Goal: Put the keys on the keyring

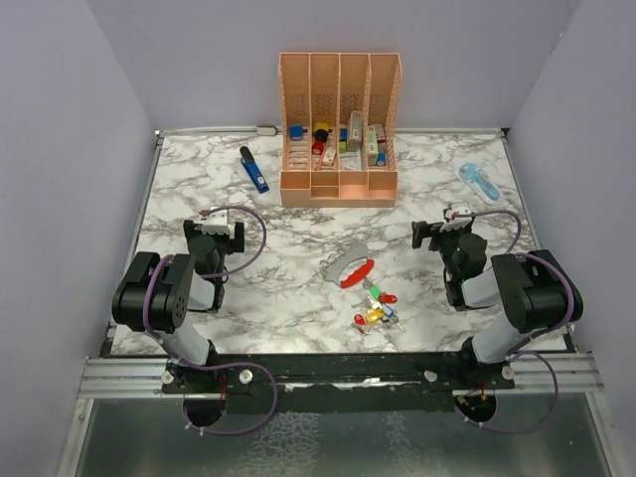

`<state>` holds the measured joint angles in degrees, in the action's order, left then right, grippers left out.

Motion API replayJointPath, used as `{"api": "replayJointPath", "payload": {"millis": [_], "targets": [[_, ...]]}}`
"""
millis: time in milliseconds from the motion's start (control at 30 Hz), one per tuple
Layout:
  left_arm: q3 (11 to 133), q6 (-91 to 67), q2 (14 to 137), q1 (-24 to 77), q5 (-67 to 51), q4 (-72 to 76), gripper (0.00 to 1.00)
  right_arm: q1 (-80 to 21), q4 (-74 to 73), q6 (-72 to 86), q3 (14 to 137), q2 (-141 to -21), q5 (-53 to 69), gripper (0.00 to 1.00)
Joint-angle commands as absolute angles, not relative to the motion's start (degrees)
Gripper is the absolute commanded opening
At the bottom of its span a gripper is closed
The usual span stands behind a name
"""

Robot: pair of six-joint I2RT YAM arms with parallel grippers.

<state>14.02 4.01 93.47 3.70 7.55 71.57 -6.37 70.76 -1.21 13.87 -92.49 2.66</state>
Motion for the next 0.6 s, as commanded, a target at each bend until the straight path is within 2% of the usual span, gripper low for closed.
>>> {"api": "replayJointPath", "payload": {"millis": [0, 367, 467, 567], "targets": [[14.67, 3.18, 93.91, 3.27, 8.48, 74.34, 0.98, -6.29, 73.39, -1.93, 14.33, -93.01, 3.79, 0.99], [14.53, 3.24, 93.79, 3.25, 8.51, 74.55, 0.98, -6.29, 73.1, -1.86, 14.58, -93.08, 3.97, 0.99], [12.79, 4.8, 92.59, 3.25, 5.1, 76.98, 0.9, -6.3, 73.13, -1.78, 14.53, -93.12, 3.99, 0.99], [11.6, 6.14, 87.64, 3.32, 0.62, 74.61, 0.89, -6.24, 72.23, -1.58, 14.85, -92.89, 4.31, 0.99]]}}
